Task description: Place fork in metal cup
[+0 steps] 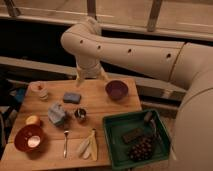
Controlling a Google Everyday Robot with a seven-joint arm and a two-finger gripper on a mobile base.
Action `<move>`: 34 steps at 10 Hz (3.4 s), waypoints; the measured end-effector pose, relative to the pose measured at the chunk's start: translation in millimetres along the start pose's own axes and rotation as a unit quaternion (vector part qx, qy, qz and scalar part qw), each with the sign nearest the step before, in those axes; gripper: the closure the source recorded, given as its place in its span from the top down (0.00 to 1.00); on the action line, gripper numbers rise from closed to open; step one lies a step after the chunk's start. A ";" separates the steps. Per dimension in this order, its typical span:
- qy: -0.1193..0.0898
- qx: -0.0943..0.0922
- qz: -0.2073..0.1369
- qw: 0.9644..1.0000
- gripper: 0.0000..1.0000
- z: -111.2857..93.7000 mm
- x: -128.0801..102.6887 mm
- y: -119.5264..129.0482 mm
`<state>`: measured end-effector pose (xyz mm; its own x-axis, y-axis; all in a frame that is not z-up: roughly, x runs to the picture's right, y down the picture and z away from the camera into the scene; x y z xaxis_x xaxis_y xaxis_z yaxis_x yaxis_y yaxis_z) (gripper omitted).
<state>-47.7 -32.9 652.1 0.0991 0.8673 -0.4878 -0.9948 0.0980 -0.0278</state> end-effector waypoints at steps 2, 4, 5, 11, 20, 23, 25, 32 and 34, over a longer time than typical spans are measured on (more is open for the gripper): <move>0.000 0.000 0.000 1.000 0.80 0.0 0.0 0.0; 0.000 0.000 0.000 1.000 0.80 0.0 0.0 0.0; 0.000 0.000 0.000 1.000 0.80 0.0 0.0 0.0; 0.000 0.000 0.000 1.000 0.80 0.0 0.0 0.0; -0.010 -0.005 -0.019 1.000 0.80 -5.3 -3.1 2.1; -0.006 -0.023 -0.076 0.997 0.80 -16.1 -6.1 13.1; 0.008 -0.031 -0.074 0.997 0.80 -3.4 1.0 11.8; 0.043 -0.054 -0.047 0.997 0.80 92.7 64.7 61.8; 0.057 -0.061 -0.047 0.995 0.80 104.1 74.0 70.6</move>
<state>-108.2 89.0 704.8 0.1959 0.7949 -0.5742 -0.9774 0.1108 -0.1801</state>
